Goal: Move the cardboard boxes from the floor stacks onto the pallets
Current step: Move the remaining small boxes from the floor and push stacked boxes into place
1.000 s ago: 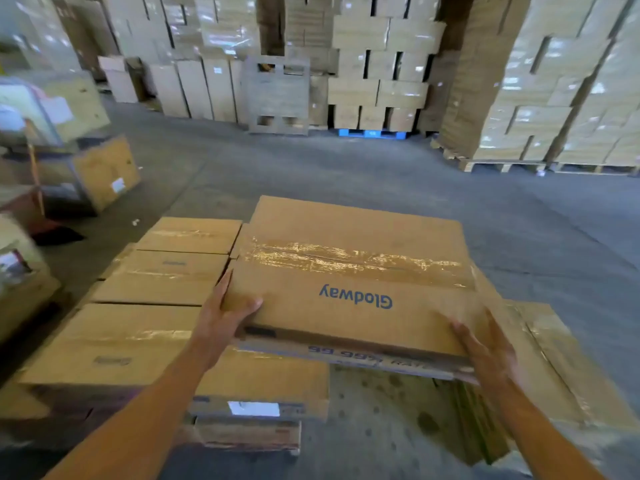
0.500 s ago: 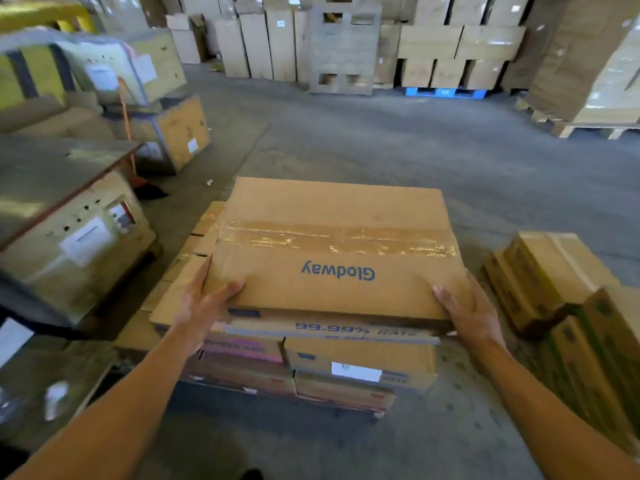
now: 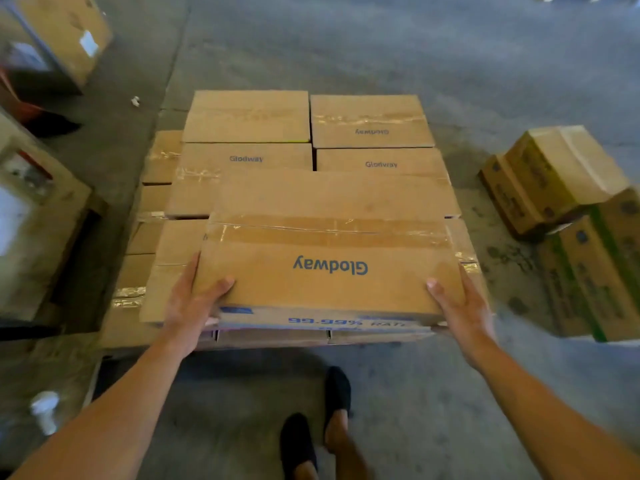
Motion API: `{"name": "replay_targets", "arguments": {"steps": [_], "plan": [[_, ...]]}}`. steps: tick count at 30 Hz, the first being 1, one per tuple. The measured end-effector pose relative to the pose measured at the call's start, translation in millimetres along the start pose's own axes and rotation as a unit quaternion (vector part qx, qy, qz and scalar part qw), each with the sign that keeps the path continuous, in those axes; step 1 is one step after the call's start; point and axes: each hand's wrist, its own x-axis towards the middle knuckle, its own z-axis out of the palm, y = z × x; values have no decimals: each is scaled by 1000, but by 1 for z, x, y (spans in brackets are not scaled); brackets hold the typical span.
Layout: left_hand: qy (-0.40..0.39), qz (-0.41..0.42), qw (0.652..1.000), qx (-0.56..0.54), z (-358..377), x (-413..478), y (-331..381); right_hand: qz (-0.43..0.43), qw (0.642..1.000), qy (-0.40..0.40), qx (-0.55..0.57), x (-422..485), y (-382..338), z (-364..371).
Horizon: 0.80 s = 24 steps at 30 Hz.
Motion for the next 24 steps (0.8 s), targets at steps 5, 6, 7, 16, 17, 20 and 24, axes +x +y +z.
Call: {"name": "replay_targets", "arguments": {"steps": [5, 6, 7, 16, 17, 20, 24], "plan": [[-4, -27, 1000, -11, -2, 38, -10, 25, 999, 2, 20, 30, -8, 33], [-1, -29, 1000, -10, -2, 45, -12, 32, 999, 1, 27, 34, -9, 39], [2, -31, 999, -10, -4, 52, -15, 41, 999, -3, 32, 39, -6, 45], [1, -76, 997, -16, -14, 55, -50, 88, 996, -6, 0, 45, 30, 74], [-3, -76, 997, -16, -15, 55, -50, 91, 996, -3, -2, 46, 30, 75], [-4, -78, 996, -31, -13, 54, -51, 93, 996, 1, -12, 46, 32, 76], [10, -86, 996, -33, -12, 46, -59, 89, 996, -12, -24, 48, 31, 73]]}}
